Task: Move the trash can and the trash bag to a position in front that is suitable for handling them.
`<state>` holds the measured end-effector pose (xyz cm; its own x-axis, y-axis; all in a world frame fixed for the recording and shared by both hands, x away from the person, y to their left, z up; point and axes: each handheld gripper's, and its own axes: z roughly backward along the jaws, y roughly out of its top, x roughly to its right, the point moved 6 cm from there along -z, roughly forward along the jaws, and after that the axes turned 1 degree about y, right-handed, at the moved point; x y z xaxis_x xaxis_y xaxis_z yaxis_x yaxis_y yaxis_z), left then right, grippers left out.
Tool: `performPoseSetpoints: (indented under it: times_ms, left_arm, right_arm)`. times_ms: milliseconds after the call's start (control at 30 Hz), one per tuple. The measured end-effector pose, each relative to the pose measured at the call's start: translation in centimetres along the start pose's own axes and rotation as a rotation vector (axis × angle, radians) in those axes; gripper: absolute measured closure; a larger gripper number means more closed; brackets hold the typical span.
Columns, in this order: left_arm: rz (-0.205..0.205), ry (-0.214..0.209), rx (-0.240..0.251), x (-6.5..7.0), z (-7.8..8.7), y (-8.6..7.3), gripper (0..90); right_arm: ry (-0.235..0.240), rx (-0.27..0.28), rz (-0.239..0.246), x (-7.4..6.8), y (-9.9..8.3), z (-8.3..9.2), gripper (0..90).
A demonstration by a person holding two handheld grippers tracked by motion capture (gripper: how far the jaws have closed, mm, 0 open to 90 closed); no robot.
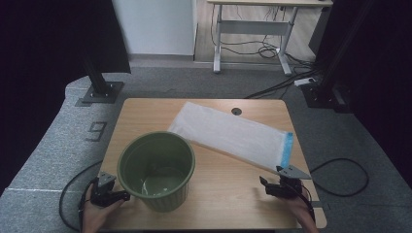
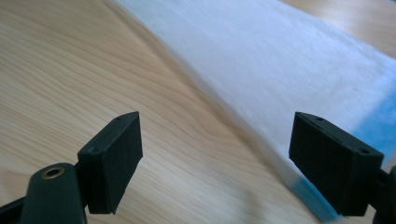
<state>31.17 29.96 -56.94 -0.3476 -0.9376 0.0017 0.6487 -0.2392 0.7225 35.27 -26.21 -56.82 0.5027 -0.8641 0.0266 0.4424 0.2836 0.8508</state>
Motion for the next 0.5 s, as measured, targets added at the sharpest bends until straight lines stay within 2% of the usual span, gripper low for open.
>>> performPoseSetpoints:
  times_ms: [100, 200, 333, 400, 500]
  left_arm:
    - [-0.010, -0.023, 0.011, 0.1, 0.3, -0.1, 13.8]
    - [-0.041, -0.045, 0.013, 0.6, 0.6, 0.0, 12.2]
    - [-0.086, -0.067, 0.036, 0.9, 1.9, 0.0, 10.7]
    - [-0.095, -0.080, 0.052, 0.8, 2.5, 0.0, 10.7]
    - [-0.129, -0.129, 0.073, 1.5, 3.2, 0.2, 10.7]
  right_arm:
    - [-0.012, 0.004, -0.014, 0.7, -0.2, 0.1, 16.8]
    - [-0.030, 0.002, -0.021, 1.1, -0.4, 0.2, 17.3]
    - [-0.039, -0.004, -0.041, 1.3, -0.7, 0.2, 17.4]
    - [-0.037, -0.002, -0.047, 1.3, -0.7, 0.3, 17.4]
    - [-0.044, 0.003, -0.064, 1.5, -0.7, 0.5, 17.4]
